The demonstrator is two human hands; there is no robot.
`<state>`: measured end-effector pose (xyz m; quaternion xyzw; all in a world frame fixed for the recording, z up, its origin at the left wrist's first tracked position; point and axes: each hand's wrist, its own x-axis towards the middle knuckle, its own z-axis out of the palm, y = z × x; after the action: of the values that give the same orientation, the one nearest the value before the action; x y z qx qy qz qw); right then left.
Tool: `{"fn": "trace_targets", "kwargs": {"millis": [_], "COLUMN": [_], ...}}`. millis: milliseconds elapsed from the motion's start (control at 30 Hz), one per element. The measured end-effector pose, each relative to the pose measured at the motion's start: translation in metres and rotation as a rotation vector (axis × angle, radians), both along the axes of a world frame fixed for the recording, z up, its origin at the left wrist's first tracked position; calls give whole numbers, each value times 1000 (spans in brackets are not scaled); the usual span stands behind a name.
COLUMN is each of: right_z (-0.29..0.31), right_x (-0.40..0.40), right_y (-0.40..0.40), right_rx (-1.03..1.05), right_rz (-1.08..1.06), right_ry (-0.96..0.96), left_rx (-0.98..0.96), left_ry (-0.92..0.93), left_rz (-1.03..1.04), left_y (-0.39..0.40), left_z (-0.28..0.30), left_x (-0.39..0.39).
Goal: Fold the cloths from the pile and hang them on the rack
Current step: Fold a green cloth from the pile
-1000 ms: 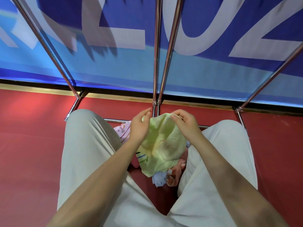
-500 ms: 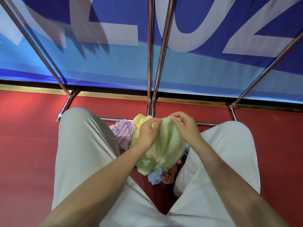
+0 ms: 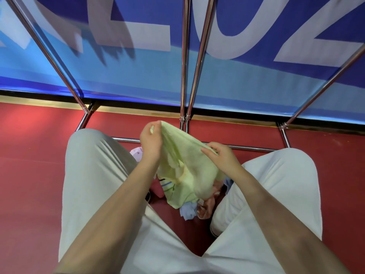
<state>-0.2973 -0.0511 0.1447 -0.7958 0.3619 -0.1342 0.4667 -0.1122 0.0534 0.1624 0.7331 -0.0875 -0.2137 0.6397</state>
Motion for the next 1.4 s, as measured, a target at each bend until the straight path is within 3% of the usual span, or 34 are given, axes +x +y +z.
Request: {"fn": "trace_targets", "kwargs": {"millis": [133,267,433,633,867,1133,1400], "right_z": [9,12,17,33,41,40,29], "right_x": [-2,-4,-1,6,10,4,2], "right_y": [1,-2,2,5,3,0,2], "right_rx": [161,201,39,-84,-95,-41,-42], "right_rz": [-92,-159,-119,-78,-92,-98,-85], "right_ry": [-120,-189,-154,-194,-286,-312,-207], "left_rx": [4,14,183,297,45,-25,-88], "left_ry": [103,126,175,-53,-90,72,-48], "left_rz": [144,158,-48,-320,-516,-612,-413], "left_y": [7,8,5,-4,-9,-8,0], "left_z": [0,-1,-4,-4,-1,-1,-7], "left_x": [20,23,9,-27,-68,-78,-64]}}
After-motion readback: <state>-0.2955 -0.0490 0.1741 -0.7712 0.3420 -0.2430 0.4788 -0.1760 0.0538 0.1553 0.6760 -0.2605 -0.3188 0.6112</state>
